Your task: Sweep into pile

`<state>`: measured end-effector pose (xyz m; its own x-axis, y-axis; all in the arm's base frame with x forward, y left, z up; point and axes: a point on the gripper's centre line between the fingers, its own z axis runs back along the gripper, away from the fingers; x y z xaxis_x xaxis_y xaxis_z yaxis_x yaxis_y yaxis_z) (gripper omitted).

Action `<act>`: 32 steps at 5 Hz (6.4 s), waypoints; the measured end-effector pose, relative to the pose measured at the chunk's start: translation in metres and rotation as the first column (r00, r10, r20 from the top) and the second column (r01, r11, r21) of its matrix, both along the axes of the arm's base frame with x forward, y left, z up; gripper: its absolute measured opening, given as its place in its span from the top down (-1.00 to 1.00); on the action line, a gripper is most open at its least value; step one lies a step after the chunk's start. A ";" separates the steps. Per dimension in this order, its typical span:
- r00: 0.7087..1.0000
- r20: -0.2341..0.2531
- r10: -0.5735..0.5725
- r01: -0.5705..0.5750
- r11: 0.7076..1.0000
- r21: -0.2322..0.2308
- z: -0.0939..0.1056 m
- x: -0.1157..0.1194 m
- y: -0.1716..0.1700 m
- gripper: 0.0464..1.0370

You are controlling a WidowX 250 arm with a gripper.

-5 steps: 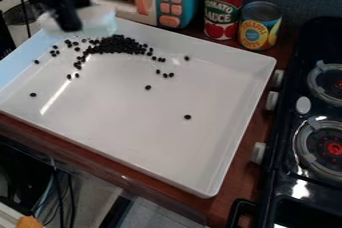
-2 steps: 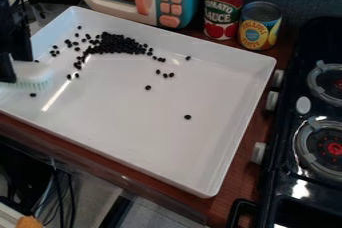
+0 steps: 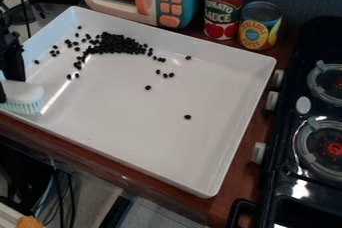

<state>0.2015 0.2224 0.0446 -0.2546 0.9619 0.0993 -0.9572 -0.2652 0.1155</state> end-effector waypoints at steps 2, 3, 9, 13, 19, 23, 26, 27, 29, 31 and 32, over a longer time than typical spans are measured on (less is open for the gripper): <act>1.000 0.001 -0.017 0.017 1.000 -0.013 -0.005 0.002 -0.009 -0.36; 1.000 0.006 -0.020 0.021 0.999 -0.034 -0.015 0.013 -0.005 -0.36; 0.993 0.117 -0.031 0.041 0.995 -0.087 -0.021 0.093 -0.007 -0.36; 0.976 0.198 -0.090 0.104 0.992 -0.064 -0.019 0.151 -0.031 -0.36; 0.935 0.349 0.061 0.046 0.956 -0.290 0.065 0.144 -0.060 -0.36; 0.965 0.135 0.223 -0.216 0.974 -0.070 -0.003 0.097 -0.236 -0.36; 0.971 0.132 0.199 -0.176 0.971 -0.162 0.014 0.078 -0.269 -0.36; 0.947 0.111 0.302 -0.290 0.950 -0.115 -0.003 0.076 -0.261 -0.36; 0.936 0.136 0.325 -0.318 0.946 -0.069 -0.019 0.086 -0.245 -0.36; 0.901 0.194 0.388 -0.382 0.921 -0.071 -0.021 0.122 -0.214 -0.36; 0.882 0.223 0.415 -0.408 0.910 -0.079 -0.020 0.137 -0.201 -0.36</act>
